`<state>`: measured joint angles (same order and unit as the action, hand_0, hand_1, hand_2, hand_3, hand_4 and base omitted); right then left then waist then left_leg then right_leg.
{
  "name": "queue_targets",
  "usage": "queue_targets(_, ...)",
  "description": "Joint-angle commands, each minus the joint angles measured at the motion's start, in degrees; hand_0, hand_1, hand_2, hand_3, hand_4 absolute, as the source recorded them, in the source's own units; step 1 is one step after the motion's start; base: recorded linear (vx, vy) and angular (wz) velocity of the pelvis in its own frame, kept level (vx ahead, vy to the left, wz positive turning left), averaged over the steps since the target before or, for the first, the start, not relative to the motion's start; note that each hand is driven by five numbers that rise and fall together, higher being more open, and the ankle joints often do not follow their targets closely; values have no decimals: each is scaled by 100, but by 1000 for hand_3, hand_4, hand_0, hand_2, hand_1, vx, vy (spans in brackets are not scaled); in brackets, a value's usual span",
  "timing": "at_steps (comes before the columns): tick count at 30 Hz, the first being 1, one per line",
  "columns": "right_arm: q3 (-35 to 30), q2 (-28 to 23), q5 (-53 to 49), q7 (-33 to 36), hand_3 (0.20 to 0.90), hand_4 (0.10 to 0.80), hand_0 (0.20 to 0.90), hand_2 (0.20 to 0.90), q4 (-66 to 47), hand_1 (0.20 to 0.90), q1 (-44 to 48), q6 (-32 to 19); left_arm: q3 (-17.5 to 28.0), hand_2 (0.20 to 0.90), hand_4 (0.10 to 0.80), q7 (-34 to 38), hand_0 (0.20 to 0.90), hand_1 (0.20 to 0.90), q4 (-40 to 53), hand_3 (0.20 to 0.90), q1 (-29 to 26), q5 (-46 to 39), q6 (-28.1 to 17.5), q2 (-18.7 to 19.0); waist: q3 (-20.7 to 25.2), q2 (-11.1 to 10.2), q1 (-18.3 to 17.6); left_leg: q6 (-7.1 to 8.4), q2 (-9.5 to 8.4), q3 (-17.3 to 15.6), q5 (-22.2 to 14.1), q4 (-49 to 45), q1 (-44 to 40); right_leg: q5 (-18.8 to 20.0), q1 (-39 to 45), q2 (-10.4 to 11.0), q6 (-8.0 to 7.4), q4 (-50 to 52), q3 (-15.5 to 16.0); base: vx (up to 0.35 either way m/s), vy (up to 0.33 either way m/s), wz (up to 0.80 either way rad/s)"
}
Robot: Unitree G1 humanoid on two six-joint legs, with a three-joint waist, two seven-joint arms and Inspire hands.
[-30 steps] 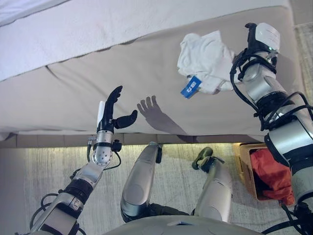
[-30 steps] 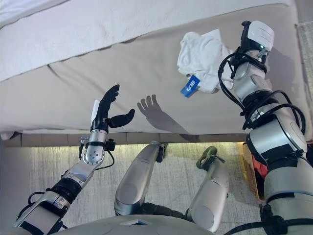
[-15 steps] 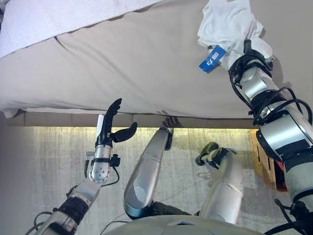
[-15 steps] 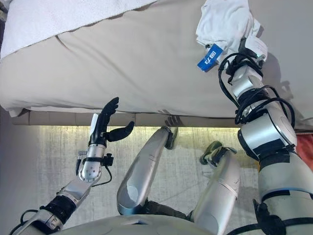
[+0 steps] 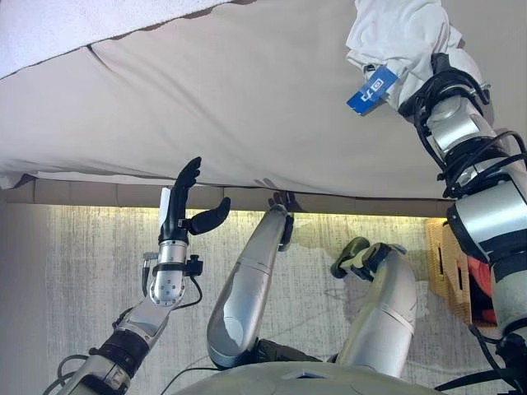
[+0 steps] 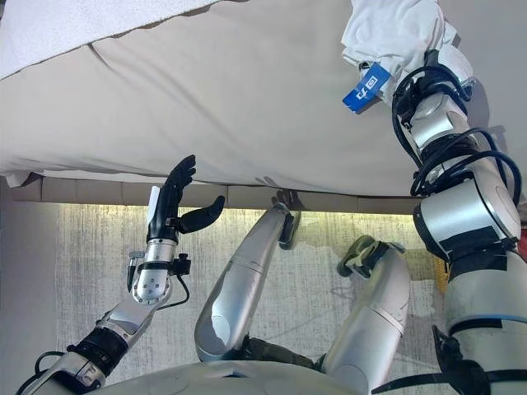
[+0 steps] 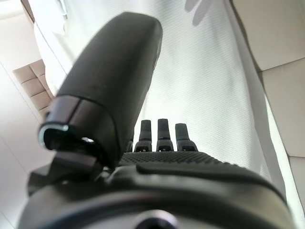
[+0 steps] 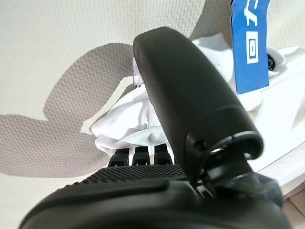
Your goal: Pick up the clothes from the bed and place them into the basket
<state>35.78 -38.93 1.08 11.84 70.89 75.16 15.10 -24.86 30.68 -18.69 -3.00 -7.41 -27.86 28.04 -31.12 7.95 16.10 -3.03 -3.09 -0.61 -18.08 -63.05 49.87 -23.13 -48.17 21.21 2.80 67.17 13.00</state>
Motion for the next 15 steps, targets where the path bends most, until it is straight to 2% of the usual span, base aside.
queue_targets(1,284,-201,-78,348,200,100,300,300,-49,300,513,-136,414,900,800,240,900,900,614,900,44,-121,-597,287,133,168,204,-405,-135,-228,-1001,-861,-163,-151,380,-307,202,120,201,0,0,0)
queue_targets(8,273,-213,-62,476,200,100,300,300,-85,300,486,-275,354,900,800,211,900,900,429,900,0,48,-676,237,133,50,100,-375,40,-287,-897,-338,-842,4,945,-250,109,-285,190,12,-4,-2)
queue_targets(10,226,-224,-225,446,200,100,300,300,-131,300,437,-335,348,900,800,262,900,900,359,900,-79,88,-610,239,133,-40,23,-321,171,-327,-715,256,-1374,173,1366,-210,21,-670,198,52,-21,-13)
queue_targets(15,123,-255,-310,436,200,100,300,300,-200,300,351,-469,395,900,800,206,900,900,226,900,-267,121,-489,250,133,-176,-95,-202,365,-380,-297,1174,-2204,465,2041,-134,-125,-1277,220,41,-43,-21)
